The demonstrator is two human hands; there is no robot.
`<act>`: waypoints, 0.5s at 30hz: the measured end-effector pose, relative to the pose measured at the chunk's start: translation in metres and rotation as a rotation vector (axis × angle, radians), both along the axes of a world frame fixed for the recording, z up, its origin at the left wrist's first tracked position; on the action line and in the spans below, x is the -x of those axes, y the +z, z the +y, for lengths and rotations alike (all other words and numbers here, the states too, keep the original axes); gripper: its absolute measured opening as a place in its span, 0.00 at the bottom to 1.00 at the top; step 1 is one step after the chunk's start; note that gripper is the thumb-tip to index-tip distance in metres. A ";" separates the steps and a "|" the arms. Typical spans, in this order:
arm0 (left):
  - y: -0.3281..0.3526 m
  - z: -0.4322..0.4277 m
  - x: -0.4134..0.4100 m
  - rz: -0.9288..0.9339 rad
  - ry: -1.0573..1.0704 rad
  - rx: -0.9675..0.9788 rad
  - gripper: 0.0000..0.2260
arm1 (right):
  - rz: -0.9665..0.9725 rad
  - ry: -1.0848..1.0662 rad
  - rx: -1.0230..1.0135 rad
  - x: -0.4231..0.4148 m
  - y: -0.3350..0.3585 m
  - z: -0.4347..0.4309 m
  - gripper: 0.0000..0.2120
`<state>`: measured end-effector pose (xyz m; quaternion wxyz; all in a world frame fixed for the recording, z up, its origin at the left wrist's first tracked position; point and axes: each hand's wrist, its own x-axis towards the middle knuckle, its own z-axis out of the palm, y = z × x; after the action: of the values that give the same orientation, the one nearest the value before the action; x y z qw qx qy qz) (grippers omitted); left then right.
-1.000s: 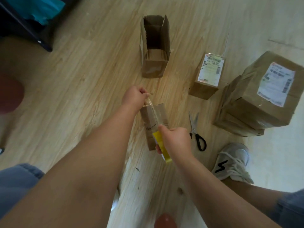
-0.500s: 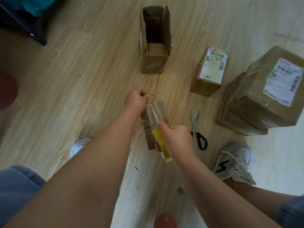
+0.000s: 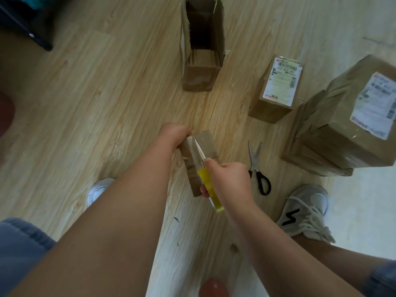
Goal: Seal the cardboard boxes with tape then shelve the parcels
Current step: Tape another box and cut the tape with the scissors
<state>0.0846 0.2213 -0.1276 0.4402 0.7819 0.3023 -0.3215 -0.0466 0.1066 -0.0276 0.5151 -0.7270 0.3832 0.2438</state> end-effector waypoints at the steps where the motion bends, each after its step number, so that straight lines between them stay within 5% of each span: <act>1: -0.001 0.000 0.000 0.013 0.001 0.000 0.06 | -0.009 0.001 0.015 0.000 -0.001 0.001 0.21; 4: 0.001 -0.001 0.002 0.044 -0.035 0.014 0.04 | -0.019 -0.003 0.018 -0.001 -0.002 0.004 0.21; 8: -0.003 0.006 0.003 0.042 -0.046 0.030 0.25 | 0.003 -0.007 0.009 -0.001 -0.001 0.001 0.21; 11: -0.003 0.004 0.003 -0.202 -0.127 -0.159 0.13 | 0.016 0.001 0.009 -0.002 -0.002 0.001 0.20; 15: 0.016 -0.004 0.012 -0.393 -0.152 0.008 0.07 | -0.003 -0.004 0.018 -0.003 -0.004 -0.001 0.20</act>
<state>0.0722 0.2177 -0.1115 0.4683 0.8484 0.1494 -0.1964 -0.0439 0.1054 -0.0314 0.5096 -0.7311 0.3860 0.2384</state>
